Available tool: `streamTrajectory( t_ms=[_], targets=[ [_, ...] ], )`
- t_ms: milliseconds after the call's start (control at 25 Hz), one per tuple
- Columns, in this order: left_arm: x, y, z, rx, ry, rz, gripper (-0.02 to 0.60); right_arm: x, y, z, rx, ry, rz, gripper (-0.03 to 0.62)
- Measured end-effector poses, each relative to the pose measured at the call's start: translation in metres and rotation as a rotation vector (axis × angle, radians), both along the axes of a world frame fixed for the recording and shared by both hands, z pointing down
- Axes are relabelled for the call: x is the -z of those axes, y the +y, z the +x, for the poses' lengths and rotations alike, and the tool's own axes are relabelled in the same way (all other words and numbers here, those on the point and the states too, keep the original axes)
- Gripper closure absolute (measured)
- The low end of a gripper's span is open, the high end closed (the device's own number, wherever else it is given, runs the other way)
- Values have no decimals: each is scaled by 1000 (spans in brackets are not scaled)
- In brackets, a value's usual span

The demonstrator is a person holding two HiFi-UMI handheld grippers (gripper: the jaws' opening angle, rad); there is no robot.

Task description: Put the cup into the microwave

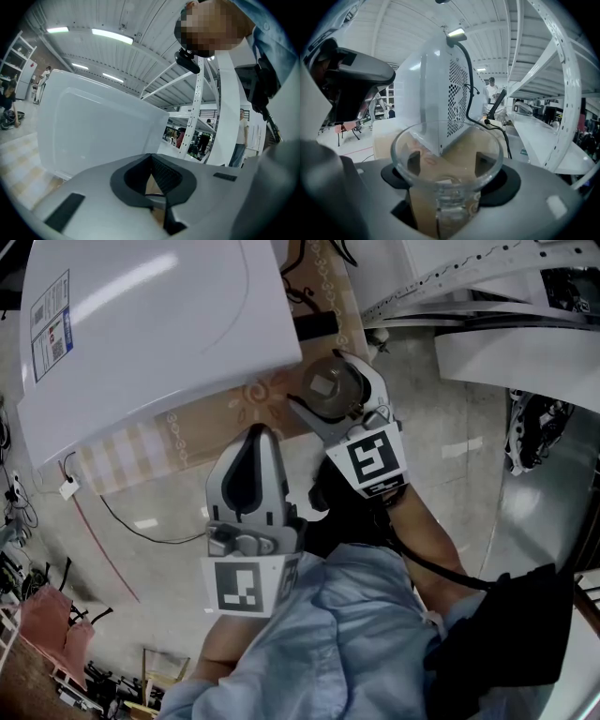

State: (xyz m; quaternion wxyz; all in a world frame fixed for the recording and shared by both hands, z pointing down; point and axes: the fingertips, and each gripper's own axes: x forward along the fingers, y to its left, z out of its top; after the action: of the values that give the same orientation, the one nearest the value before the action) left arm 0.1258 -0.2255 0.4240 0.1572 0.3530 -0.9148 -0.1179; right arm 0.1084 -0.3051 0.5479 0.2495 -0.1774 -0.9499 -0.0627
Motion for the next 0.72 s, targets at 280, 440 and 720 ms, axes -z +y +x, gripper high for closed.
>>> streamTrajectory(
  t_ms=[280, 440, 720],
  targets=[
    [0, 15, -5, 41, -54, -56, 574, 2, 1, 3, -20, 11, -6, 215],
    [3, 21, -5, 60, -64, -62, 574, 10, 1, 5, -22, -1, -11, 216],
    [27, 25, -4, 67, -86, -68, 574, 49, 4, 11, -18, -29, -11, 216]
  ],
)
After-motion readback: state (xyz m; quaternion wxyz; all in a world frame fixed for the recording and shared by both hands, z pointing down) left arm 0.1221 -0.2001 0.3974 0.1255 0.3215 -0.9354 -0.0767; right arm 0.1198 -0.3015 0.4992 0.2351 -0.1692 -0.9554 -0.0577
